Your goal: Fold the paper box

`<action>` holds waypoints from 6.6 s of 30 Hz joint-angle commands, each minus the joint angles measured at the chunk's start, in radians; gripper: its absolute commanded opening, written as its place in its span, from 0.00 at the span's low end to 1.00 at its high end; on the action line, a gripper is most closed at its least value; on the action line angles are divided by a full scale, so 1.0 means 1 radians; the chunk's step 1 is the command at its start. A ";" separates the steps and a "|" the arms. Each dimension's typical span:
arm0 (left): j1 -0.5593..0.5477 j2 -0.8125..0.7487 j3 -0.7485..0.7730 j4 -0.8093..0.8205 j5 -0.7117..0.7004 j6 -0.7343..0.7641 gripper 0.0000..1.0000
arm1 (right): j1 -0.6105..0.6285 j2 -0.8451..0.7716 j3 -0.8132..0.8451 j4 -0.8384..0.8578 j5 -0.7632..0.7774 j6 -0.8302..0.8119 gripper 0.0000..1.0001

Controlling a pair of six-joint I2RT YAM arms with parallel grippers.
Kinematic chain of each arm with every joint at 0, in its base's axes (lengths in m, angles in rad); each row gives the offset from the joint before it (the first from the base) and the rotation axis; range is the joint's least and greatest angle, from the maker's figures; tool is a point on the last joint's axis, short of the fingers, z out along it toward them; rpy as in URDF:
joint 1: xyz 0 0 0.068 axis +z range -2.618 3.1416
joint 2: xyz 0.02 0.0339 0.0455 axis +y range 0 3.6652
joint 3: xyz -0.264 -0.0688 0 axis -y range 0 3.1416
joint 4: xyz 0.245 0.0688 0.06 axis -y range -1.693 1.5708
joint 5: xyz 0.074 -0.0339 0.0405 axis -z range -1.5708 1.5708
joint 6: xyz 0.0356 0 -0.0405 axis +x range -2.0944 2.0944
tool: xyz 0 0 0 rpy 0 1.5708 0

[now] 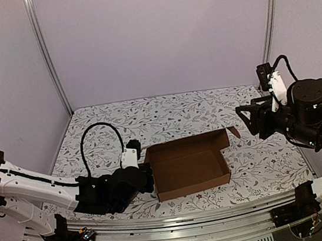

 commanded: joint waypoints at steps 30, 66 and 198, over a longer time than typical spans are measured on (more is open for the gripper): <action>-0.033 0.078 0.012 -0.198 0.134 0.028 0.04 | -0.184 0.663 0.121 0.324 -0.338 -0.037 0.00; 0.006 -0.300 -0.028 -0.283 0.357 0.143 0.65 | -0.181 0.898 -0.164 0.529 -0.488 0.155 0.00; 0.713 0.450 -0.069 0.682 1.466 -0.310 1.00 | -0.777 0.441 -0.832 0.801 -0.905 0.417 0.00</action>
